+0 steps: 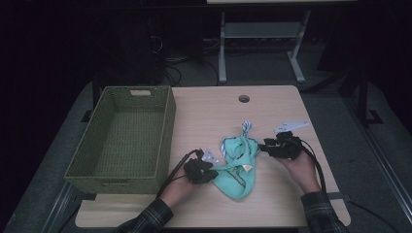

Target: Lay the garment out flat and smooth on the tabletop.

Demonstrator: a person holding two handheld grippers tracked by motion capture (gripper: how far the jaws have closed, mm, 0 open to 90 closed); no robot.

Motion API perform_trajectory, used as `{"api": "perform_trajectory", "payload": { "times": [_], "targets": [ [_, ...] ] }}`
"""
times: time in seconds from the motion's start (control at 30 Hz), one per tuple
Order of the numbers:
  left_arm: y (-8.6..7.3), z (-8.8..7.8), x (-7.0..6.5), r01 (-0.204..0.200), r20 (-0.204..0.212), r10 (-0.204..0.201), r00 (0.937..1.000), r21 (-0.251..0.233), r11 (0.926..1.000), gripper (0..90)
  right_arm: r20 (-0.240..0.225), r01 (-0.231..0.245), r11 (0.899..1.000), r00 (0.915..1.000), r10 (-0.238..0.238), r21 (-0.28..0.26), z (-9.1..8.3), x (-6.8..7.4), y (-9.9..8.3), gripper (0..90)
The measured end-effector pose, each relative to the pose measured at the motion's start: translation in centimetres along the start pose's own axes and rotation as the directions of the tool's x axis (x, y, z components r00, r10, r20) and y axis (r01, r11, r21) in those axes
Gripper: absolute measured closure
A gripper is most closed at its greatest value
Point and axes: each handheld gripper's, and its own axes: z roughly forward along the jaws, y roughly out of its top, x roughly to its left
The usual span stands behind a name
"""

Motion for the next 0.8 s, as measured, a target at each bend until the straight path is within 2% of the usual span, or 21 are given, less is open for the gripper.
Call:
{"api": "perform_trajectory", "payload": {
  "times": [0.07, 0.13, 0.23, 0.27, 0.33, 0.43, 0.5, 0.63, 0.8],
  "targets": [
    [0.0, 0.0, 0.0, 0.001, 0.0, -0.001, 1.0, -0.002, 1.0, 88.1, 0.014, 0.01, 1.0, 0.9998, -0.01, -0.009, 0.5, -0.2, 0.4, 63.6],
    [0.0, 0.0, 0.0, 0.0, -0.001, 0.0, 1.0, -0.001, 1.0, 88.1, 0.0, -0.006, 1.0, 1.0, 0.006, 0.01, 0.9, -0.5, 0.8, 64.1],
    [0.0, 0.0, 0.0, -0.003, -0.003, 0.003, 1.0, 0.002, 1.0, 88.1, 0.001, 0.005, 1.0, 1.0, -0.005, 0.008, 1.5, -0.6, 1.5, 68.7],
    [0.0, 0.0, 0.0, -0.003, -0.003, 0.003, 1.0, 0.001, 1.0, 88.1, -0.003, 0.005, 1.0, 1.0, -0.005, 0.002, 1.8, -0.6, 1.6, 69.5],
    [0.0, 0.0, 0.0, -0.002, -0.001, 0.002, 1.0, 0.001, 1.0, 88.1, -0.022, -0.003, 0.999, 0.9998, 0.003, 0.032, 2.3, -0.8, 1.9, 69.6],
    [0.0, 0.0, 0.0, 0.0, 0.0, 0.0, 1.0, -0.001, 1.0, 88.1, -0.034, -0.009, 0.999, 0.9994, 0.01, 0.035, 2.7, -0.7, 2.3, 70.1],
    [0.0, 0.0, 0.0, 0.0, 0.0, 0.0, 1.0, 0.0, 1.0, 88.1, -0.044, -0.013, 0.999, 0.9989, 0.015, 0.029, 3.0, -0.6, 2.4, 70.7],
    [0.0, 0.0, 0.0, 0.0, -0.002, 0.0, 1.0, 0.0, 1.0, 88.1, -0.054, -0.03, 0.998, 0.998, 0.033, 0.064, 4.0, -0.8, 2.1, 71.2],
    [0.0, 0.0, 0.0, -0.001, -0.003, 0.001, 1.0, 0.0, 1.0, 88.1, -0.068, -0.049, 0.995, 0.9961, 0.055, 0.083, 4.6, -1.0, 1.7, 78.6]
  ]
}}
